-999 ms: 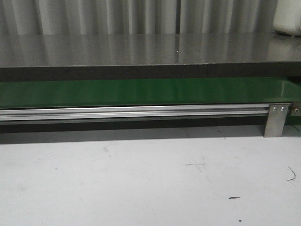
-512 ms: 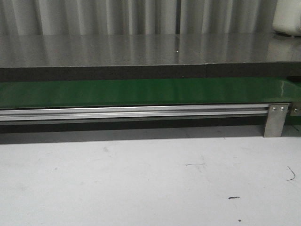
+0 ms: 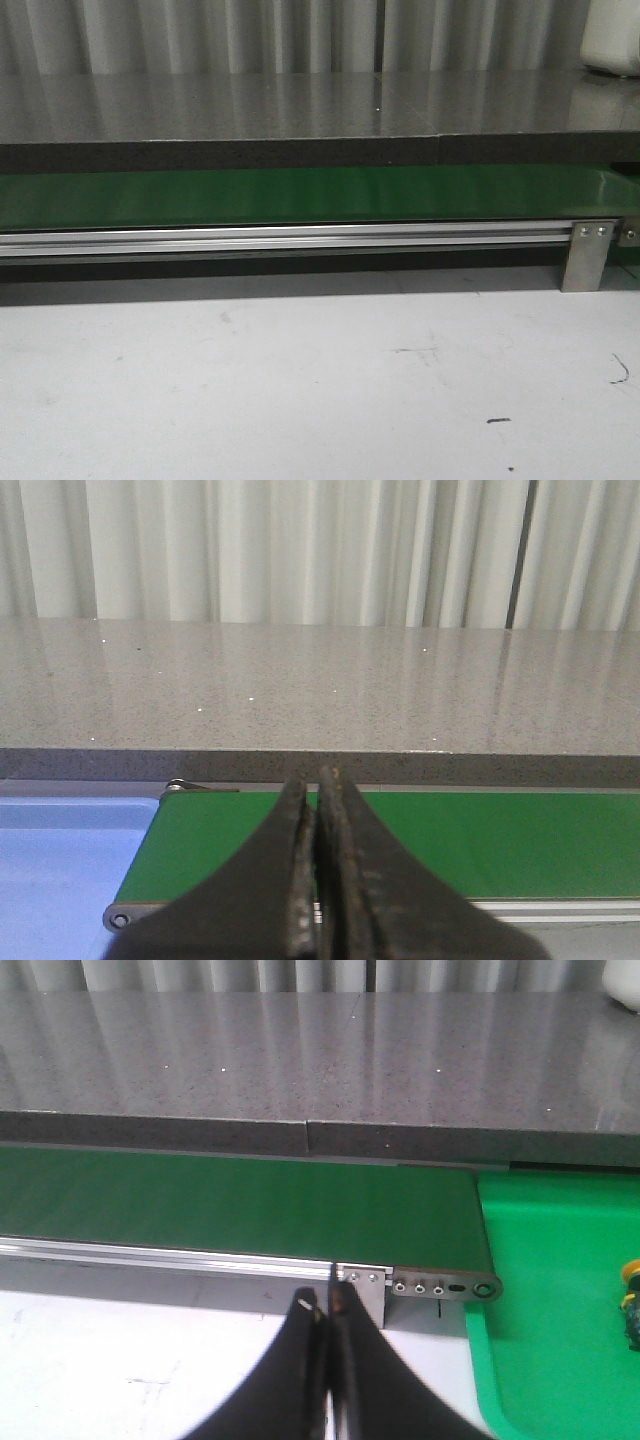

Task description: Move button from left to right

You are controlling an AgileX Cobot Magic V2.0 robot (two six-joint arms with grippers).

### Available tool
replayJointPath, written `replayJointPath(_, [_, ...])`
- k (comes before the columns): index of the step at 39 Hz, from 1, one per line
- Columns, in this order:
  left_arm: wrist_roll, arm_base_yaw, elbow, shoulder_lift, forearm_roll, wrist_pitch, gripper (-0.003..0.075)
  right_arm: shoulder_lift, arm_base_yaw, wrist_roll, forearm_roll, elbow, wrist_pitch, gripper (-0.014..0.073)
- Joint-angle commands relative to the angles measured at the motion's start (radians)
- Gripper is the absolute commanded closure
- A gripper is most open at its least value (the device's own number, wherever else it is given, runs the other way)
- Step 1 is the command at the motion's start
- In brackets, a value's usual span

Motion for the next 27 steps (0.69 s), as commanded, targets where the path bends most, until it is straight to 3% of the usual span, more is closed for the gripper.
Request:
replayJointPath(1, [-0.004,-0.007,-0.025,0.011,-0.014,-0.082,0.0741,0.011,0.003,-0.006,0.004,-0.024,-0.087,0.0662])
replayJointPath(22, [-0.013,-0.007,-0.013,0.011,0.002,-0.084,0.0741,0.011,0.003,-0.006,0.004,-0.024,-0.087,0.0662])
replayJointPath(27, [-0.188,-0.02,0.032,0.009,0.149,-0.084,0.0741,0.011,0.003,-0.006,0.004,-0.024,-0.087,0.0662])
